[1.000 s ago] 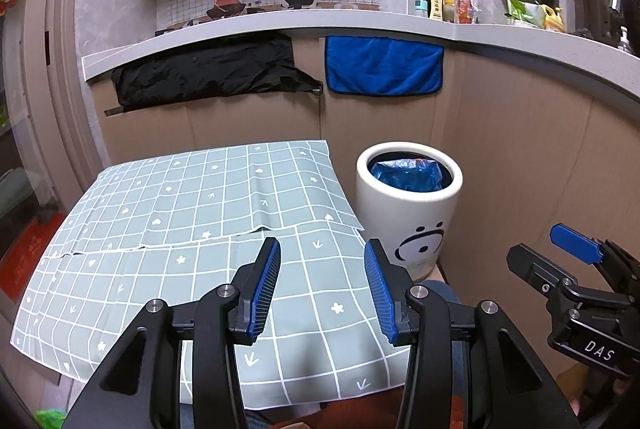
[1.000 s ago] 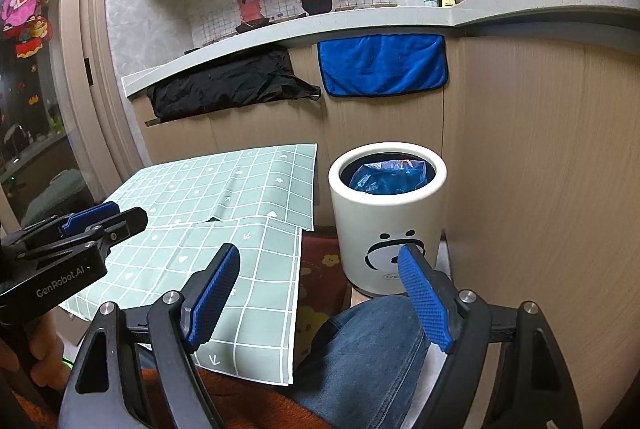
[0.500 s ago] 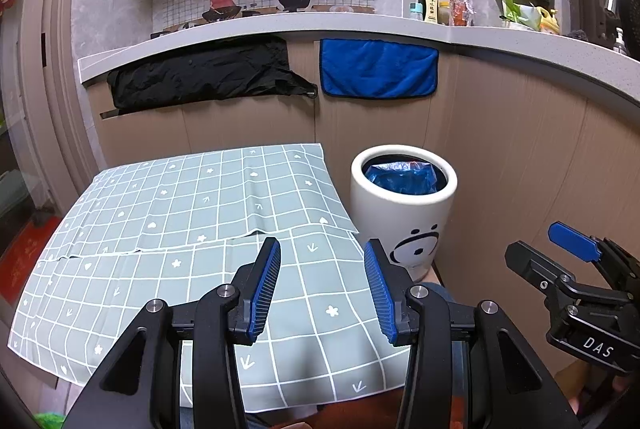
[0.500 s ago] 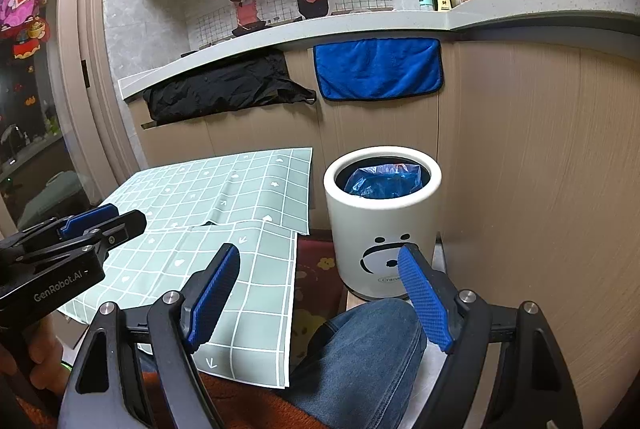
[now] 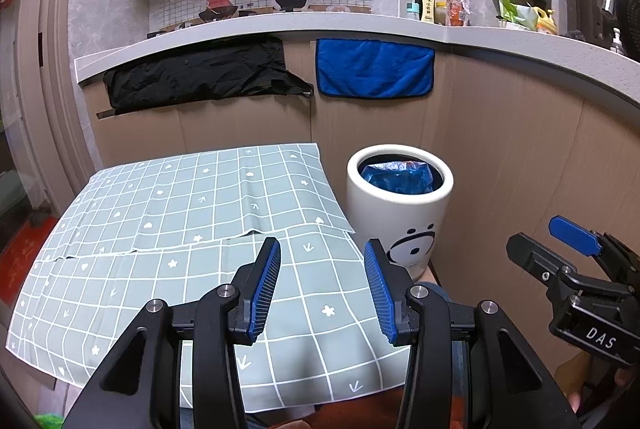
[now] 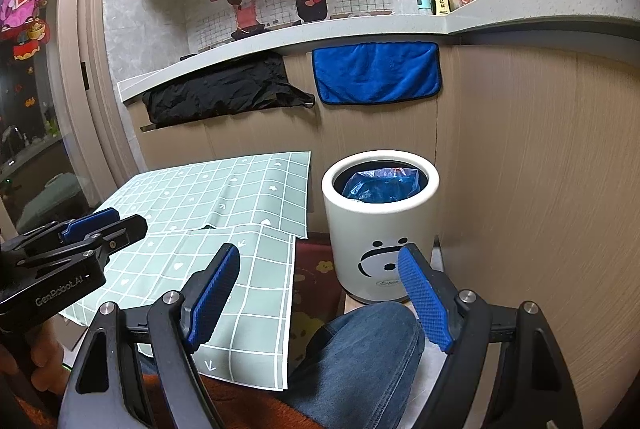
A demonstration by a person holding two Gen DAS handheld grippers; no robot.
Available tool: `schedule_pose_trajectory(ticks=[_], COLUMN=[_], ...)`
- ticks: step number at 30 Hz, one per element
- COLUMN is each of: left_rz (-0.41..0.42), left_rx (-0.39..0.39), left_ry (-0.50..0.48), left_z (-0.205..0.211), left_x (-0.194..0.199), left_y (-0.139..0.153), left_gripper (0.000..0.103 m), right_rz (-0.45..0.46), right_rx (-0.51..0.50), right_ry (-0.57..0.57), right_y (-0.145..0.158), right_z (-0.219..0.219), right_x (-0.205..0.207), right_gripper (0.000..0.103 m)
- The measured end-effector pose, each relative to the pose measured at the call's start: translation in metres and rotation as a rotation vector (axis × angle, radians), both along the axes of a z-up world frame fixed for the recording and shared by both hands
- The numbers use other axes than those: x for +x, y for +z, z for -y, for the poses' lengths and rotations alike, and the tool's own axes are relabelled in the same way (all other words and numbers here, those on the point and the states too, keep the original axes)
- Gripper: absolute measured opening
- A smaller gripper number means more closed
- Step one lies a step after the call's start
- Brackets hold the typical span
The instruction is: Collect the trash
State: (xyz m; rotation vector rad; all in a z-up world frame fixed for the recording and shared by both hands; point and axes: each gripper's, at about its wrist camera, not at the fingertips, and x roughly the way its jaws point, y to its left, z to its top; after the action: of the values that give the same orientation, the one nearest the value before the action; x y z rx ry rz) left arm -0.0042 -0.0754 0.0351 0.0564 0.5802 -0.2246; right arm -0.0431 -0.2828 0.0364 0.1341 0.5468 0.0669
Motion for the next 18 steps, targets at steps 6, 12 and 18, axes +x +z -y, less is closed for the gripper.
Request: schedule_pose_trajectory(ticks=[6,12,18], left_rz=[0.0,-0.003,-0.002], left_rx=[-0.007,-0.011,-0.013], left_ry=[0.0,0.001,0.002], left_z=[0.0004,0.0001,0.0004], left_x=[-0.0011,-0.0017,-0.0019], left_y=[-0.0003,-0.0012,-0.0009], left_gripper=[0.045,0.045,0.045], right_rz=[0.013,0.011,0.01], right_rx=[-0.011,-0.006,-0.01], right_ry=[-0.008,-0.011,-0.013], right_y=[0.0034,0.003,0.0024], right_z=[0.0007,0.0013,0.0033], right_x=[-0.001,-0.0009,-0.0006], right_gripper=[0.079,0.079,0.079])
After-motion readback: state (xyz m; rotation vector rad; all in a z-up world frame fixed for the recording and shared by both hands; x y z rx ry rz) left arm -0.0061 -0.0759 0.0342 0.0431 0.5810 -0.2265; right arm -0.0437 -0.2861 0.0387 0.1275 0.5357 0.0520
